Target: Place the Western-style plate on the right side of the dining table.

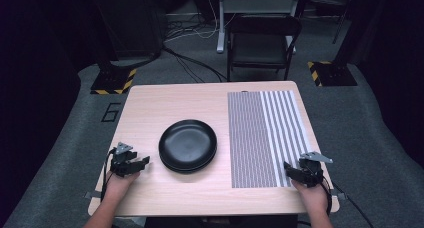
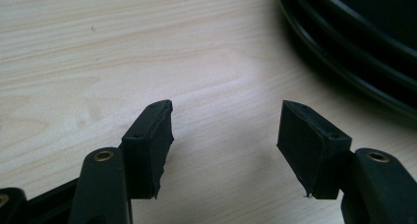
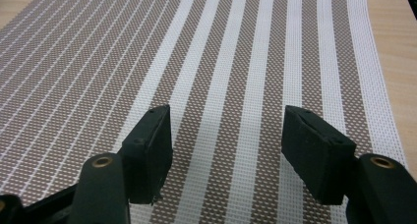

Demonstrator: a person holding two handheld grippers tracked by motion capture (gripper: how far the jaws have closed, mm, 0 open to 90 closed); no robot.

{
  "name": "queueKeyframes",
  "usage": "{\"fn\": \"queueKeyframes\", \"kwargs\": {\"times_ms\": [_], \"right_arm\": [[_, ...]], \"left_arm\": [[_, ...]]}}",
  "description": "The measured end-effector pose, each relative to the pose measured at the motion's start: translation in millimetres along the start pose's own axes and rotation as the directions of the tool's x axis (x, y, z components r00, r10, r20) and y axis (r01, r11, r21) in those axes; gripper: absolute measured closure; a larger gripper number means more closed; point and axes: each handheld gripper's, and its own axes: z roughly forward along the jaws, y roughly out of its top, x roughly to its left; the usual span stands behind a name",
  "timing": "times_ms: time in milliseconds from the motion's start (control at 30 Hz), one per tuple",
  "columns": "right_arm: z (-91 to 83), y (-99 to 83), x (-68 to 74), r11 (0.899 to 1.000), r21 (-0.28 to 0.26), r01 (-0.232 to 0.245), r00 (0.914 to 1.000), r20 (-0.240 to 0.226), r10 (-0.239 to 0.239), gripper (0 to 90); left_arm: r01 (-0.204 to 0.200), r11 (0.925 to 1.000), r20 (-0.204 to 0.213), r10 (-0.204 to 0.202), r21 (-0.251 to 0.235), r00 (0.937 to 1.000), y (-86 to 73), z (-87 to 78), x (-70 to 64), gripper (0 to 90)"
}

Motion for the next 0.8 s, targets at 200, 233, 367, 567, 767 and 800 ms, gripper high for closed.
{"fn": "queueKeyframes", "kwargs": {"times_ms": [200,233,367,567,767,800], "right_arm": [[-3.2,4.4,9.7,0.999,-0.025,0.035,0.9994,0.003,-0.035,35.2],[-3.6,5.3,11.2,0.999,-0.027,0.031,0.9995,0.003,-0.031,35.4],[-5.2,8.7,17.0,0.998,-0.041,0.038,0.9993,0.003,-0.038,36.6],[-6.9,14.5,26.8,0.998,-0.042,0.036,0.9993,-0.005,-0.036,37.8],[-9.0,21.1,37.6,0.997,-0.048,0.059,0.9979,-0.024,-0.060,40.1],[-9.8,22.1,40.1,0.996,-0.050,0.072,0.9971,-0.021,-0.073,40.4]], "left_arm": [[0.075,0.9968,0.009,-0.074,-0.030,0.9972,2.6,-9.8,-2.7,41.2],[0.080,0.9962,0.012,-0.079,-0.035,0.9968,2.8,-10.3,-3.2,41.2],[0.095,0.9948,0.024,-0.094,-0.039,0.9953,4.4,-13.2,-5.2,42.6],[0.106,0.9930,0.055,-0.103,-0.052,0.9931,7.7,-18.8,-7.7,43.8],[0.110,0.9911,0.074,-0.105,-0.074,0.9917,13.1,-25.4,-14.1,45.3],[0.106,0.9917,0.077,-0.101,-0.072,0.9920,13.9,-26.4,-14.8,45.6]]}}
